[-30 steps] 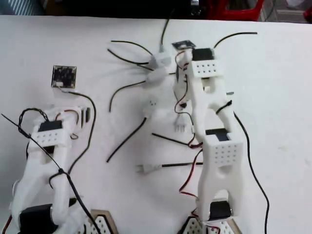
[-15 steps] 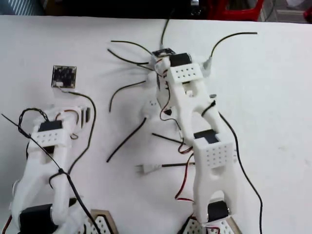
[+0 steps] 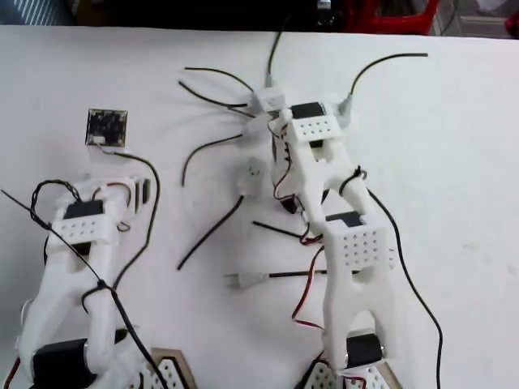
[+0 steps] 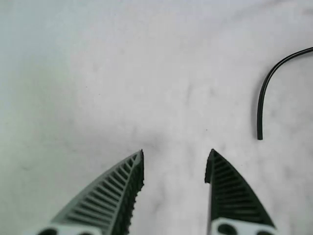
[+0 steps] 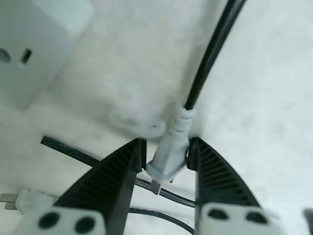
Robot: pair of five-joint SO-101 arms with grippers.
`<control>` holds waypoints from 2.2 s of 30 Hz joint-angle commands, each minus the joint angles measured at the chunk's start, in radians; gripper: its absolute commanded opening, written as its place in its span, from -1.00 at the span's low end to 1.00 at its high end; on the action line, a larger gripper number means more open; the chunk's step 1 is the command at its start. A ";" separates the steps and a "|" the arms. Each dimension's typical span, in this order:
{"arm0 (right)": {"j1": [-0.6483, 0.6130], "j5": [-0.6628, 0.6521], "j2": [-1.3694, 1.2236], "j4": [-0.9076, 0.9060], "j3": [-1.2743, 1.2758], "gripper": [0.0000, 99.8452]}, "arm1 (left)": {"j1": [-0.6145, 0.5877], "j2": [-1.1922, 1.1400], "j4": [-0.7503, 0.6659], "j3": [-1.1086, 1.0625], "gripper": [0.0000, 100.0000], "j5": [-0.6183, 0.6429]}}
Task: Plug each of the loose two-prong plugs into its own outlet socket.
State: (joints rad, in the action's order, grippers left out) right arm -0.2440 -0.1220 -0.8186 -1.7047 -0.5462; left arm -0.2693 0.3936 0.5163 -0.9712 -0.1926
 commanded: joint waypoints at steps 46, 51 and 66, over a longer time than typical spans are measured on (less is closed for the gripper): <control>0.068 0.003 0.008 -0.013 -0.086 -0.95 | 0.015 0.041 -0.023 0.003 -0.58 0.000; 0.068 0.002 0.008 -0.013 -0.068 -0.84 | 0.015 0.041 -0.023 0.003 -0.58 0.000; 0.062 0.002 0.104 -0.015 0.023 -0.88 | 0.015 0.041 -0.023 0.003 -0.58 0.000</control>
State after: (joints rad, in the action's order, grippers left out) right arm -0.1857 -0.1235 -0.7971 -1.7047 -0.5478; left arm -0.2693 0.3936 0.5163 -0.9712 -0.1926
